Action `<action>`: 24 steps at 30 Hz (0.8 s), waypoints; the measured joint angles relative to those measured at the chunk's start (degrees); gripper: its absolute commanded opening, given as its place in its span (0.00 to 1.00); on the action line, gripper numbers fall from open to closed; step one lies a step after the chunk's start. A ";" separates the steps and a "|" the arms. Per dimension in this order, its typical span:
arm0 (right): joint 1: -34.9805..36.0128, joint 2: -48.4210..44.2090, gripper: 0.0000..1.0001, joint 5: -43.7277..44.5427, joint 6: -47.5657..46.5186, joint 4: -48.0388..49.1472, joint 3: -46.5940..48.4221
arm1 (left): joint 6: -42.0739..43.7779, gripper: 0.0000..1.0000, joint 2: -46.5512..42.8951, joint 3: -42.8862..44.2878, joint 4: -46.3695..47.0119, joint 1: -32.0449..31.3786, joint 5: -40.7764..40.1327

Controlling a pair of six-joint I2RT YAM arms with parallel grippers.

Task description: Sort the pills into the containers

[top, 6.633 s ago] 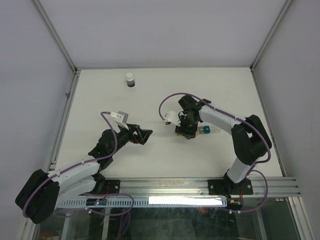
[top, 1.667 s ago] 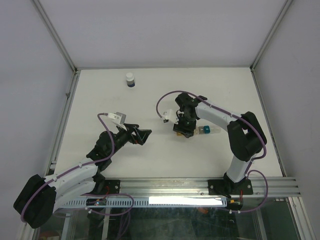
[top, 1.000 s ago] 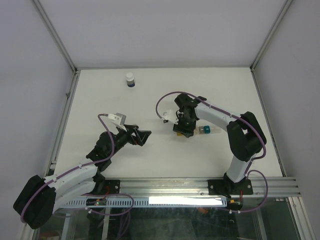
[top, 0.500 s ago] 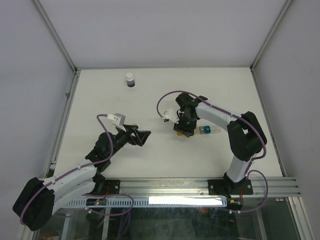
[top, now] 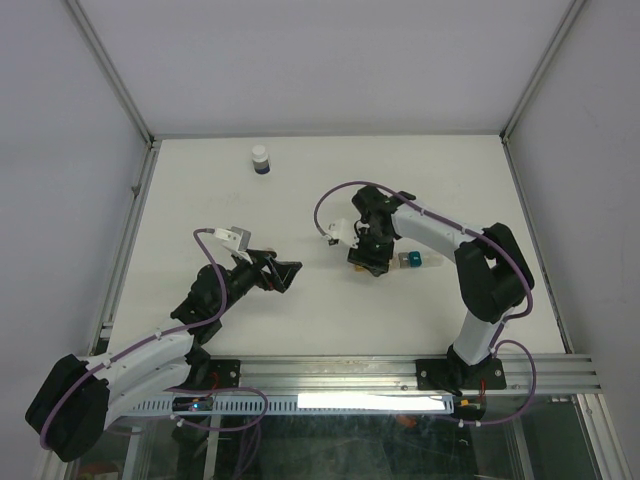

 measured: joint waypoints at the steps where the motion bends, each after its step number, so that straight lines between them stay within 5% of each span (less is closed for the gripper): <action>1: -0.04 -0.04 0.00 -0.22 -0.02 -0.17 -0.02 | 0.00 0.99 0.00 0.00 0.00 0.00 0.00; 15: -0.35 -0.63 0.00 0.79 0.26 1.51 -0.92 | -0.02 0.99 0.00 0.00 0.02 0.00 0.00; 24: -4.35 -6.25 0.00 -6.95 2.45 3.93 -5.64 | -0.44 0.99 0.02 -0.02 0.00 0.00 0.02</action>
